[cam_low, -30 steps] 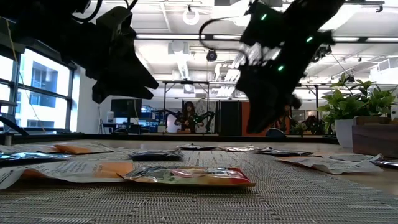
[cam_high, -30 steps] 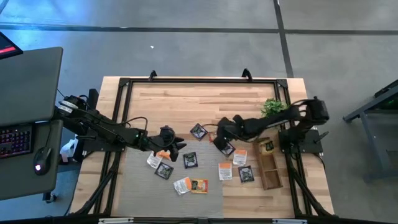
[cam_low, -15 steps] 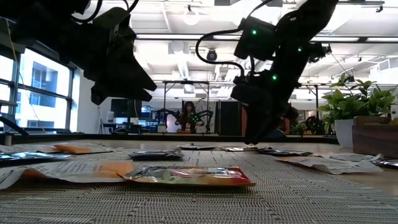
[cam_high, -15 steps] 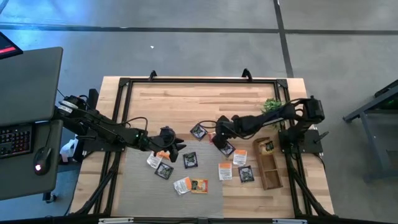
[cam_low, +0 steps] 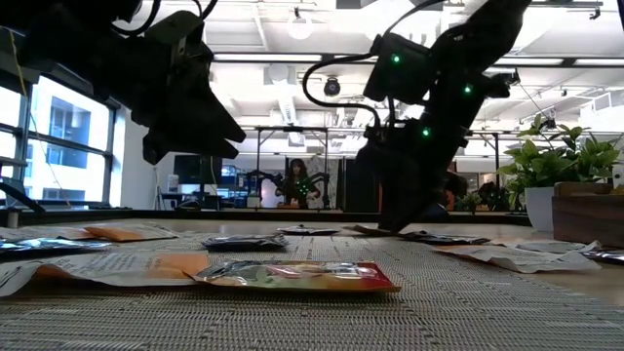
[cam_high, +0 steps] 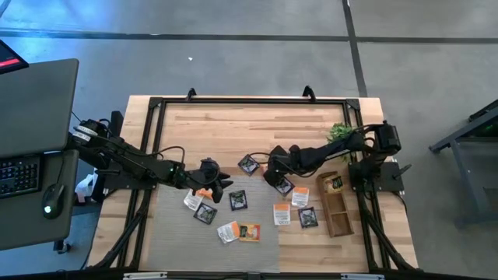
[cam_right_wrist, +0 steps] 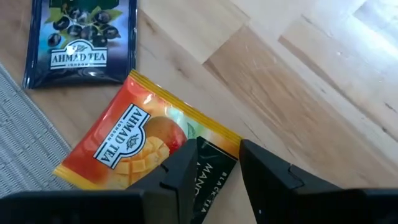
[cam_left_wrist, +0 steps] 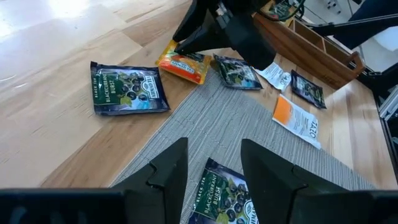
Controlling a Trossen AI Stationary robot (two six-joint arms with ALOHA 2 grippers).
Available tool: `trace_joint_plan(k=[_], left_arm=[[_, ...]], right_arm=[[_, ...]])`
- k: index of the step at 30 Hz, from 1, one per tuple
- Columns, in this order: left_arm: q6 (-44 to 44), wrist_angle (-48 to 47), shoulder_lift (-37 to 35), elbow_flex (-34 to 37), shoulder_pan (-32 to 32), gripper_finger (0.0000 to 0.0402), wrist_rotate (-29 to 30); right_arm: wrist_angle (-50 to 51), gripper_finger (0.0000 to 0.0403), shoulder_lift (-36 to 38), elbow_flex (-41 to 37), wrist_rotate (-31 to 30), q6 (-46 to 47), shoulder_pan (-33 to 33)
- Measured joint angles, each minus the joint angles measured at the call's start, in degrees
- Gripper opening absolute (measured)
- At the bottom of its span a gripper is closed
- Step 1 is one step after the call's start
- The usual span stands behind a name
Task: Pick & Place Tea
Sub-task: Put the orange tea bag into the top section of the wooden organizer
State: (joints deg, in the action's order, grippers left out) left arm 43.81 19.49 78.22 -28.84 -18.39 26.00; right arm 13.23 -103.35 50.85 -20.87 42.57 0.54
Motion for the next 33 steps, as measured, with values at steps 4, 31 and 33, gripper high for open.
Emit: trace_joint_plan(k=[4, 31, 33], left_arm=[[0.00, -0.02, 0.00, 0.00, 0.00, 0.0147, -0.07], [0.01, -0.31, 0.00, -0.02, 0.00, 0.0147, -0.09], [0.02, -0.13, 0.00, -0.02, 0.00, 0.0147, -0.09]], right_arm=[[-0.87, 0.0118, -0.25, -0.02, 0.05, -2.73, 0.00], [3.99, 0.0084, 12.78, -0.09, 7.44, -18.72, 1.51], [3.28, 0.0108, 12.85, -0.22, 7.46, -18.71, 1.25]])
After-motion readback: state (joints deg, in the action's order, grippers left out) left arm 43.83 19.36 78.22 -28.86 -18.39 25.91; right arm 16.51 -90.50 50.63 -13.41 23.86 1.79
